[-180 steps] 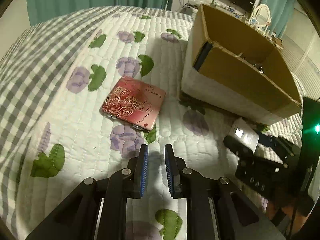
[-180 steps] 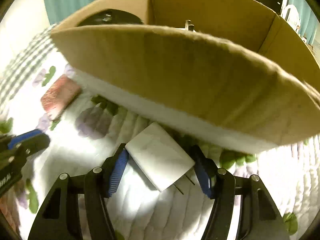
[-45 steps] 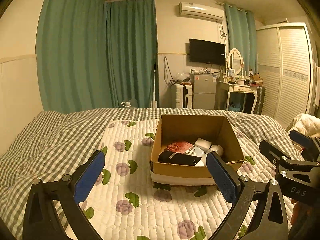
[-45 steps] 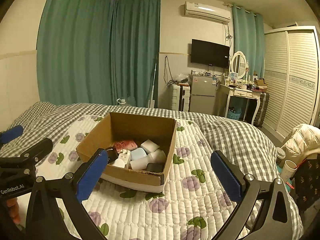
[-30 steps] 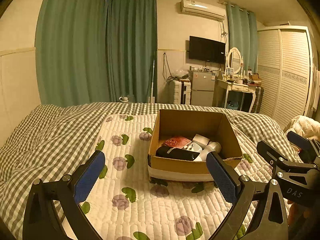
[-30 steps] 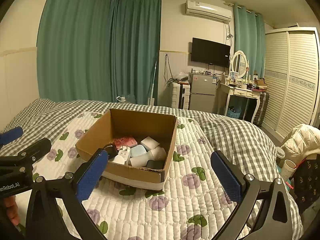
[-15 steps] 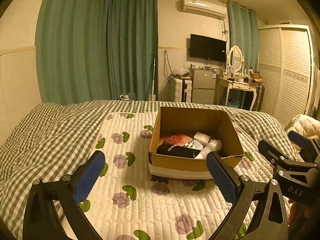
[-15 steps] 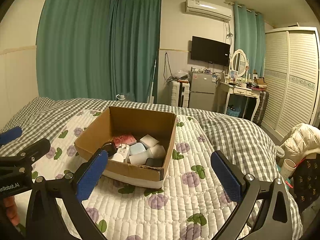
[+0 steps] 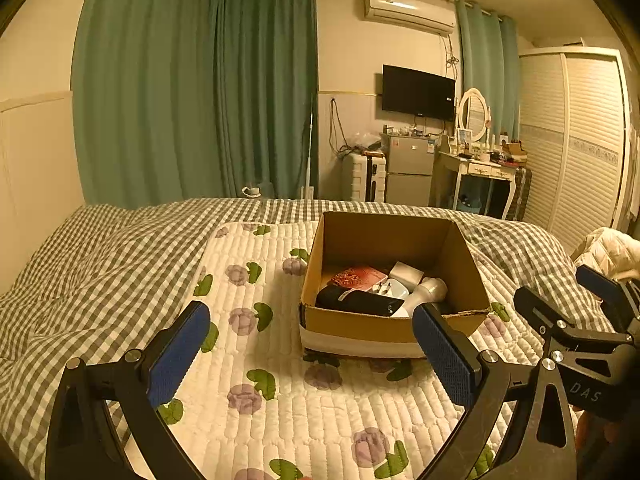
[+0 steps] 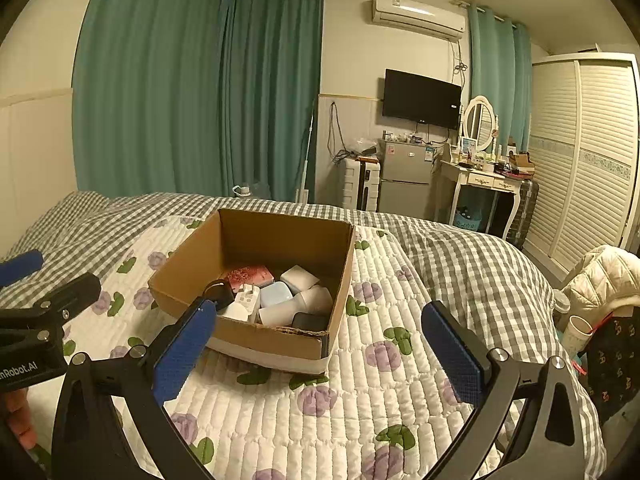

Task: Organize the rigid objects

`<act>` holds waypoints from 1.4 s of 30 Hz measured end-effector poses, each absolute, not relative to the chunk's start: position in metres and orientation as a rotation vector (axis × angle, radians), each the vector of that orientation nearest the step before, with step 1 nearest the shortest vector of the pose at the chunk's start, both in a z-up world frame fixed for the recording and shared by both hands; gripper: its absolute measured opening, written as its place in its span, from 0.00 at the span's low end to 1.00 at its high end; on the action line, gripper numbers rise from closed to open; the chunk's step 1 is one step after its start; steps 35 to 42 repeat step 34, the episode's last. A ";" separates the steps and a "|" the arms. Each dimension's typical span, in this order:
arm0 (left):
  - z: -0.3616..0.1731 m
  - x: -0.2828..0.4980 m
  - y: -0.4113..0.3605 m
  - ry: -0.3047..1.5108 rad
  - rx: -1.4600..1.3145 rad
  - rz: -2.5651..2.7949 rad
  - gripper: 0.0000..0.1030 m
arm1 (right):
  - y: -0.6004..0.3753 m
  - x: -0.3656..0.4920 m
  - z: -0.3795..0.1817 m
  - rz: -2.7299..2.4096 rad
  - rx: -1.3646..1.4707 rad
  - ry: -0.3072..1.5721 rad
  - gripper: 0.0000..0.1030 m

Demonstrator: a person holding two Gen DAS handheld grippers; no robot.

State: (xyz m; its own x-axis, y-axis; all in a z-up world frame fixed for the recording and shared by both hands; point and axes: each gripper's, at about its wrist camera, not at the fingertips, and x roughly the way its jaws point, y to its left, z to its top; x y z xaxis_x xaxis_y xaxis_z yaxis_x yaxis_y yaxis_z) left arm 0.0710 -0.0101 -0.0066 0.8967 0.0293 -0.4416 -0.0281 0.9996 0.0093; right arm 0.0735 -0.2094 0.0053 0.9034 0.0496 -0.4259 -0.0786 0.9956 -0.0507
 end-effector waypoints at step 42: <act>-0.014 0.071 -0.010 0.474 0.013 0.040 1.00 | -0.208 0.078 -0.002 0.054 -0.066 0.463 1.00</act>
